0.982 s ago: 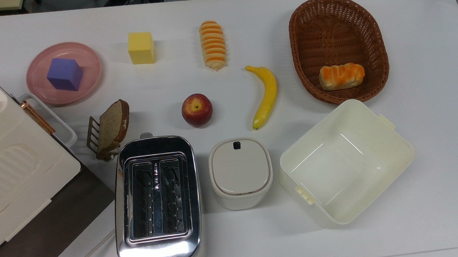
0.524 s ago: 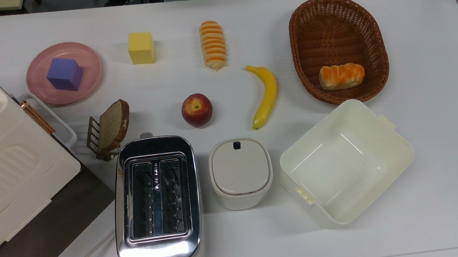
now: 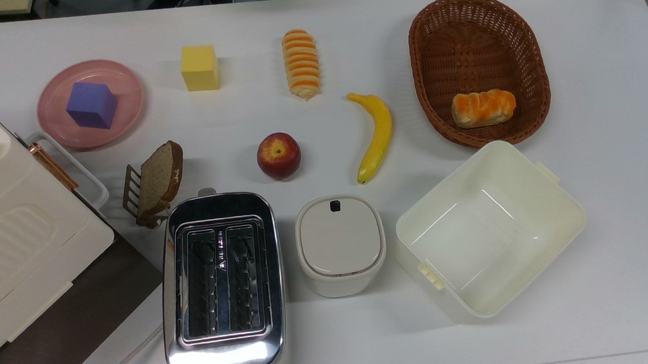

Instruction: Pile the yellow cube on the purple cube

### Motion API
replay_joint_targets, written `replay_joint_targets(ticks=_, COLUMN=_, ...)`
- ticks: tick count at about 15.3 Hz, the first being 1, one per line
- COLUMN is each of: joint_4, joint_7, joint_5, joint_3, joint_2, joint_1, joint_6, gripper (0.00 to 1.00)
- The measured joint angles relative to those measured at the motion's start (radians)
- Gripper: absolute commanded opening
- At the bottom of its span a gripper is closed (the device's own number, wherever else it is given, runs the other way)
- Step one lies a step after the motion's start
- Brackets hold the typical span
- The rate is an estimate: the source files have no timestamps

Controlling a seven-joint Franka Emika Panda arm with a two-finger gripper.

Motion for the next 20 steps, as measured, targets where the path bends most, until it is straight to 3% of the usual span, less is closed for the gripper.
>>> replay_joint_targets(ticks=12, joint_4=-0.182, joint_7=-0.002, joint_5=0.0, joint_3=0.053, joint_2=-0.003, joint_1=0.027, joint_6=0.205, gripper=1.0)
replay_joint_targets(ticks=20, joint_4=-0.234, joint_7=-0.04, joint_5=0.0, joint_3=0.057, joint_2=-0.002, joint_1=0.073, joint_6=0.262, gripper=1.0)
